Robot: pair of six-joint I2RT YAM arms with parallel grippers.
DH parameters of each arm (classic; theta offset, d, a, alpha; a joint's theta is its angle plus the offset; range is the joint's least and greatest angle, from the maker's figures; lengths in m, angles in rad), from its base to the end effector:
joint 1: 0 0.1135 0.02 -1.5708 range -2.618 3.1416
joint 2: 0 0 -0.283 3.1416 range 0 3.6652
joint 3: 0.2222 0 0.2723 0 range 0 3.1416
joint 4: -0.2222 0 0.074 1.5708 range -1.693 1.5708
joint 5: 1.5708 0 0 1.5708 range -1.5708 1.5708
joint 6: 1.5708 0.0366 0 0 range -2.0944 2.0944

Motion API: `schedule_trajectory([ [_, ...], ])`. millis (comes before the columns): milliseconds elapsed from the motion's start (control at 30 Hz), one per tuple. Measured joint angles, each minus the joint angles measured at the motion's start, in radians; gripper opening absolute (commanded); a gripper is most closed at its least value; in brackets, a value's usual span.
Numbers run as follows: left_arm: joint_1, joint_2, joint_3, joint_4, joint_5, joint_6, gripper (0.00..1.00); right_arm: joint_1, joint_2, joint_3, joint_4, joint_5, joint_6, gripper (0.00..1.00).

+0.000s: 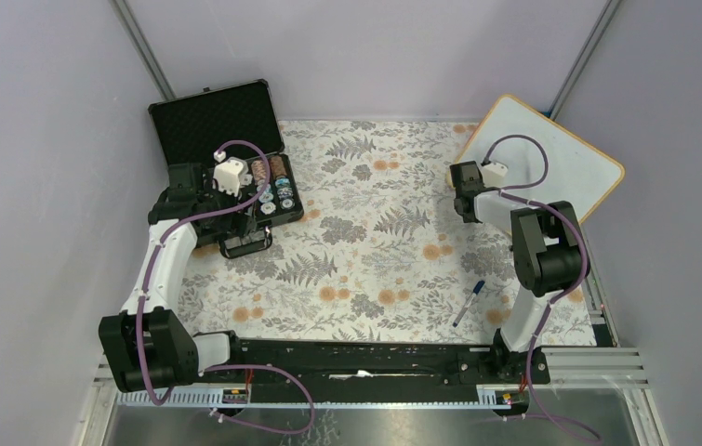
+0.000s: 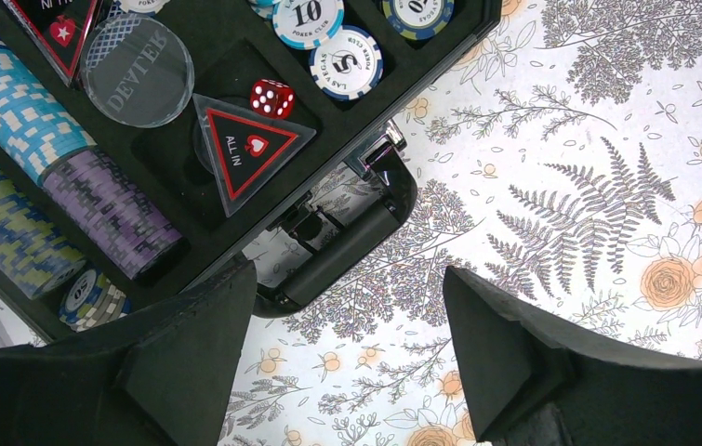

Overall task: Write a sentence on the whiteboard
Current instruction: Move the whiteboard stand to the center of the board.

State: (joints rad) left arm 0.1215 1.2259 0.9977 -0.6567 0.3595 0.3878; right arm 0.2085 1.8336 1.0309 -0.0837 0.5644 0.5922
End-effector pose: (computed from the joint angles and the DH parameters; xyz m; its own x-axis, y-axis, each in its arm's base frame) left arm 0.2648 0.0194 0.2944 -0.6704 0.2748 -0.6893 0.3902 0.9206 -0.0125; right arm 0.3832 0.0611 0.1561 -0.5419 0.3674 -0.7559 0.5525 0.8334 0.0090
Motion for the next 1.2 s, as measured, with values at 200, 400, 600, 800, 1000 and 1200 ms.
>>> schedule_trajectory([
  [200, 0.000, 0.000, 0.000, -0.001, 0.005, -0.005, 0.85, 0.003, -0.008, -0.020, 0.049, -0.033, -0.020, 0.00],
  [400, 0.000, 0.000, 0.000, -0.007, 0.012, -0.015, 0.86, 0.050, -0.073, -0.116, 0.156, -0.124, -0.069, 0.00],
  [600, 0.000, 0.004, 0.003, -0.011, 0.024, -0.027, 0.88, 0.150, -0.117, -0.187, 0.250, -0.235, -0.148, 0.00],
  [800, -0.001, 0.011, 0.018, -0.029, 0.032, -0.049, 0.98, 0.251, -0.135, -0.219, 0.316, -0.341, -0.224, 0.00],
  [1000, -0.001, 0.011, 0.045, -0.032, 0.034, -0.085, 0.99, 0.350, -0.136, -0.233, 0.370, -0.435, -0.288, 0.00],
  [1200, 0.012, 0.011, 0.091, -0.030, 0.058, -0.135, 0.99, 0.460, -0.136, -0.234, 0.404, -0.465, -0.335, 0.00],
])
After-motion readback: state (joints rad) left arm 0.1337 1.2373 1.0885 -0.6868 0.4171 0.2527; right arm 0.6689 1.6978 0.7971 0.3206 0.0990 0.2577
